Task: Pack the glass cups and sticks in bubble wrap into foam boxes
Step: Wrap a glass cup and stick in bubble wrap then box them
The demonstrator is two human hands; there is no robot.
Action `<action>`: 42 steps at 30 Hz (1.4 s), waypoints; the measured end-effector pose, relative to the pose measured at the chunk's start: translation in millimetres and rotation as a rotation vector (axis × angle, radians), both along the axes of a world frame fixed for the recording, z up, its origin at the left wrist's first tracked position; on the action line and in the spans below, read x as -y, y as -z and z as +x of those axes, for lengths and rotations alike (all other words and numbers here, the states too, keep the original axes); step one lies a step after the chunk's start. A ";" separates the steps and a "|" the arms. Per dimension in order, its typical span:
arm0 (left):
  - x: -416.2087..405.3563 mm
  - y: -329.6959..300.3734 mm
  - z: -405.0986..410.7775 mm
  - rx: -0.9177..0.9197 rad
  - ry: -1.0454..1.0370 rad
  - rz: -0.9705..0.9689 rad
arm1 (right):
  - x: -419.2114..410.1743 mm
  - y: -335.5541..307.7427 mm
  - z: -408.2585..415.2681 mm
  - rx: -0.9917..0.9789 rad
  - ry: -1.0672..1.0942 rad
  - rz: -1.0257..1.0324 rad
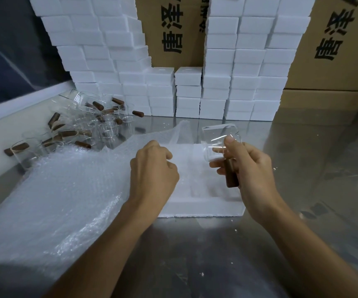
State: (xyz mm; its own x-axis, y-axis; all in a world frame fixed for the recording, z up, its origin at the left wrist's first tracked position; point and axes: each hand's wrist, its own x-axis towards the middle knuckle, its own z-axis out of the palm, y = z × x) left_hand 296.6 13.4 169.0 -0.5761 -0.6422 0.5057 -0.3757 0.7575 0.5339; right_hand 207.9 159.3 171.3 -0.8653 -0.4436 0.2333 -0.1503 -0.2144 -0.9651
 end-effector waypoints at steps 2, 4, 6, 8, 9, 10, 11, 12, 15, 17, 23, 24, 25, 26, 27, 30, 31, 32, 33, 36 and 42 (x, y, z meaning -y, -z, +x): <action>1.6 -2.7 1.4 -0.067 -0.016 0.009 | 1.5 -0.3 1.9 0.006 -0.015 -0.007; 2.8 -3.7 2.5 -0.094 -0.007 0.024 | 3.0 -0.7 3.6 0.021 -0.042 -0.021; 3.7 -3.7 2.5 -0.111 0.017 0.031 | 5.0 -2.6 6.1 0.071 -0.106 -0.057; 3.2 -3.1 1.9 -0.120 0.041 0.035 | 7.2 -6.2 10.5 0.159 -0.220 -0.138; 3.2 -2.4 1.6 -0.111 0.046 0.041 | 8.3 -8.9 13.7 0.217 -0.293 -0.182; 3.2 -1.5 1.2 -0.092 0.049 0.047 | 9.6 -11.3 17.1 0.285 -0.367 -0.229; 3.3 -0.7 0.6 -0.060 0.052 0.050 | 10.7 -13.7 20.9 0.363 -0.435 -0.279; 3.0 0.0 0.5 -0.029 0.059 0.046 | 12.2 -15.4 23.9 0.437 -0.496 -0.326; 1.1 0.8 2.4 -0.044 0.114 0.073 | 19.3 -19.9 33.7 0.580 -0.608 -0.431; 0.7 0.3 2.7 -0.115 0.218 0.156 | 22.6 -21.0 36.4 0.598 -0.602 -0.448; 1.9 0.4 1.9 -0.185 0.416 0.184 | 25.7 -19.1 28.4 0.573 -0.494 -0.373; 1.3 1.2 2.0 -0.147 0.439 0.150 | 25.1 -20.1 25.4 0.549 -0.476 -0.347; 0.3 2.0 1.9 -0.122 0.456 0.138 | 23.9 -21.3 22.2 0.518 -0.471 -0.319; -0.8 2.3 1.9 -0.116 0.464 0.143 | 22.7 -22.3 19.2 0.478 -0.473 -0.287; -2.2 2.2 1.5 -0.125 0.468 0.151 | 21.5 -22.9 17.4 0.431 -0.473 -0.252; -5.1 0.4 0.5 -0.148 0.511 0.146 | 19.4 -18.0 14.6 0.351 -0.427 -0.191; -4.6 0.0 0.4 -0.151 0.534 0.145 | 17.9 -16.2 13.2 0.339 -0.425 -0.172; -3.6 -0.4 0.6 -0.149 0.552 0.146 | 15.9 -15.4 10.8 0.321 -0.432 -0.146; -2.4 -0.3 0.8 -0.143 0.566 0.141 | 13.0 -15.6 7.6 0.299 -0.441 -0.112; 0.6 1.3 1.7 -0.117 0.600 0.124 | 6.7 -17.6 -1.1 0.224 -0.446 0.016; -0.3 1.2 2.6 -0.096 0.587 0.036 | 14.2 -11.7 2.9 0.026 -0.256 0.078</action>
State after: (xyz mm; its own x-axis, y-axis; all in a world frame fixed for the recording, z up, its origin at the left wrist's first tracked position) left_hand 299.1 13.8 167.8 -0.7927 -0.2478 0.5569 0.1520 0.8044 0.5743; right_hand 210.8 145.1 183.0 -0.7277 -0.6648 0.1685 -0.0753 -0.1668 -0.9831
